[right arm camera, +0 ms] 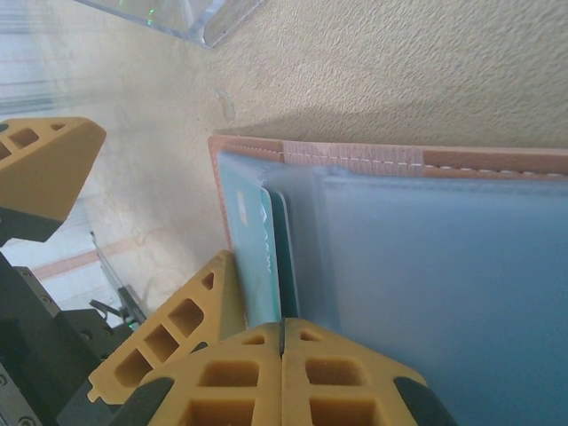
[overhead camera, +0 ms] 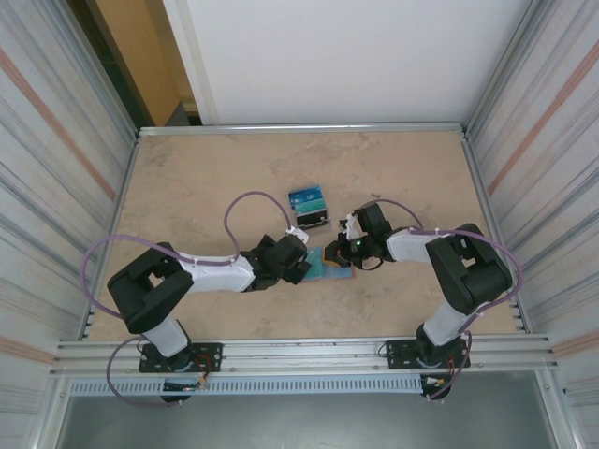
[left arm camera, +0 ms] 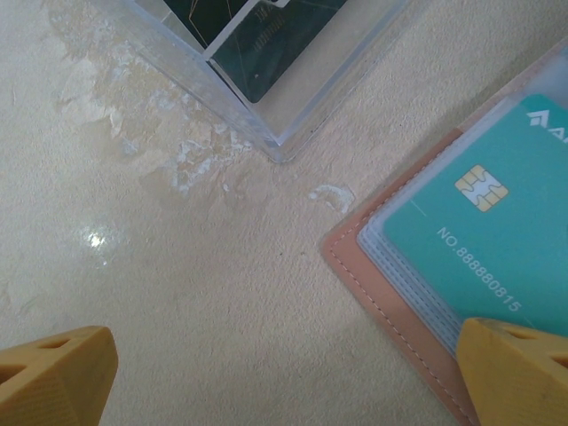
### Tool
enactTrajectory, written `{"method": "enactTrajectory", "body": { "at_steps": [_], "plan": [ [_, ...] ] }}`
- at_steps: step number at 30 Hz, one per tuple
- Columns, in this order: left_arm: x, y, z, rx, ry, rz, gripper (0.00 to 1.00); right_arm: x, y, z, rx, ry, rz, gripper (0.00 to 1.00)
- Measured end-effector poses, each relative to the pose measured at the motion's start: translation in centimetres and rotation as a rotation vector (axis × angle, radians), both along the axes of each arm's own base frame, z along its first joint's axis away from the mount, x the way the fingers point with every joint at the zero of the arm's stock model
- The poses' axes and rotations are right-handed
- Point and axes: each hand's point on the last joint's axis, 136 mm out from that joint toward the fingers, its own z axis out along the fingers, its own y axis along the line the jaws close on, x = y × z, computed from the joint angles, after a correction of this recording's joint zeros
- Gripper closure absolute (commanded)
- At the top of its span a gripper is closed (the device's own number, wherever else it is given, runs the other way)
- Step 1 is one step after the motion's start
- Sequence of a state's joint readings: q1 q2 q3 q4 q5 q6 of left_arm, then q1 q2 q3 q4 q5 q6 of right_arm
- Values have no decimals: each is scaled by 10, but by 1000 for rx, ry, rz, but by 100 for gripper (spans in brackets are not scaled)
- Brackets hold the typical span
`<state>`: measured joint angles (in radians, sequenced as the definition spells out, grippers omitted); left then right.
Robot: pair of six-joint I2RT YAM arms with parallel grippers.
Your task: Take the credit cards out of the card holder
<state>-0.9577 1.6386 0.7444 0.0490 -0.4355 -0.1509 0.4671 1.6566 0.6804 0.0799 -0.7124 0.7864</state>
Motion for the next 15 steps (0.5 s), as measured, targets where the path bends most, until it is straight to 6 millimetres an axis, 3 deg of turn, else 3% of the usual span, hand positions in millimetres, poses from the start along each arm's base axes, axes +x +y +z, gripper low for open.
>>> {"method": "enactTrajectory", "body": {
  "at_steps": [15],
  "plan": [
    [-1, -1, 0, 1, -3, -2, 1, -3, -13, -7, -55, 22, -11, 100]
  ]
}}
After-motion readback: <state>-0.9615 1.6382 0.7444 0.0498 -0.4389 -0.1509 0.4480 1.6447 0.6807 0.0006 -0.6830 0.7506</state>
